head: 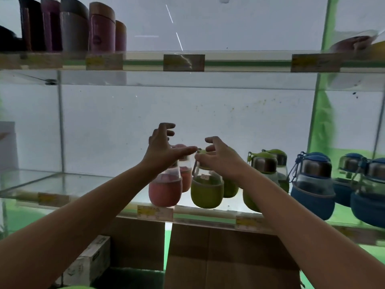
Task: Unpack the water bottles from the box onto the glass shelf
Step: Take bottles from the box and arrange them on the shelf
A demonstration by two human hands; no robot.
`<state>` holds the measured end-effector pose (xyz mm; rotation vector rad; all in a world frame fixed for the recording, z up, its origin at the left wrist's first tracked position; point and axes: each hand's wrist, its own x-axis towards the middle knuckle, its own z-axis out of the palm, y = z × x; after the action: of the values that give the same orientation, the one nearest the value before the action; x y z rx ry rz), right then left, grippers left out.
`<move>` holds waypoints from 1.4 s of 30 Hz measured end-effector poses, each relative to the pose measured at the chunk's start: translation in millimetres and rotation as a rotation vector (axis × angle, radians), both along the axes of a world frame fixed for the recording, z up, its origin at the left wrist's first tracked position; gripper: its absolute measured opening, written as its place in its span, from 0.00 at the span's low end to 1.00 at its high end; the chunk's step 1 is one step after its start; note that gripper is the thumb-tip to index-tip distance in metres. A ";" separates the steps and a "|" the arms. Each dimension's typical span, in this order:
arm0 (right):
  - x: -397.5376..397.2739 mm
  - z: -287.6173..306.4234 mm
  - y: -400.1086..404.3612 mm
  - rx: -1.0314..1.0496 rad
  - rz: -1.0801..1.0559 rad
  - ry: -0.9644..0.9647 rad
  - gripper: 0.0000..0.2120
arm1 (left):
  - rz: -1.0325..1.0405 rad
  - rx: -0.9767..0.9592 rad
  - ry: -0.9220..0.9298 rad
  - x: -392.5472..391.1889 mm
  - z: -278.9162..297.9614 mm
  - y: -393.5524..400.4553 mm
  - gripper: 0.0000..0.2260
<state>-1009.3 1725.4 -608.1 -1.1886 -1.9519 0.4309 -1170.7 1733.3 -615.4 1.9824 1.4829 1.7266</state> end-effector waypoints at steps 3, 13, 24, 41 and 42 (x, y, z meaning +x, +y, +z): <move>27.6 -2.6 -8.7 0.026 -0.028 0.028 0.28 | -0.079 0.034 0.005 29.3 -3.6 -3.7 0.33; 165.6 -48.3 -51.5 -0.006 -0.231 0.166 0.25 | -0.399 0.015 0.028 182.0 -25.7 -27.6 0.21; 357.5 -154.0 -147.3 -0.155 -0.562 0.213 0.28 | -0.727 -0.213 0.085 390.3 -134.7 -67.2 0.17; 519.2 -315.0 -246.8 -0.467 -0.785 0.275 0.30 | -0.842 -0.572 0.425 571.5 -303.3 -142.7 0.17; 525.9 -324.8 -248.0 -0.487 -0.796 0.287 0.30 | -0.840 -0.597 0.450 577.2 -313.7 -143.5 0.18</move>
<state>-483.4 1477.5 -932.9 -1.9581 -1.0230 0.6117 -593.4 1589.9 -929.1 2.2019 0.8468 0.4639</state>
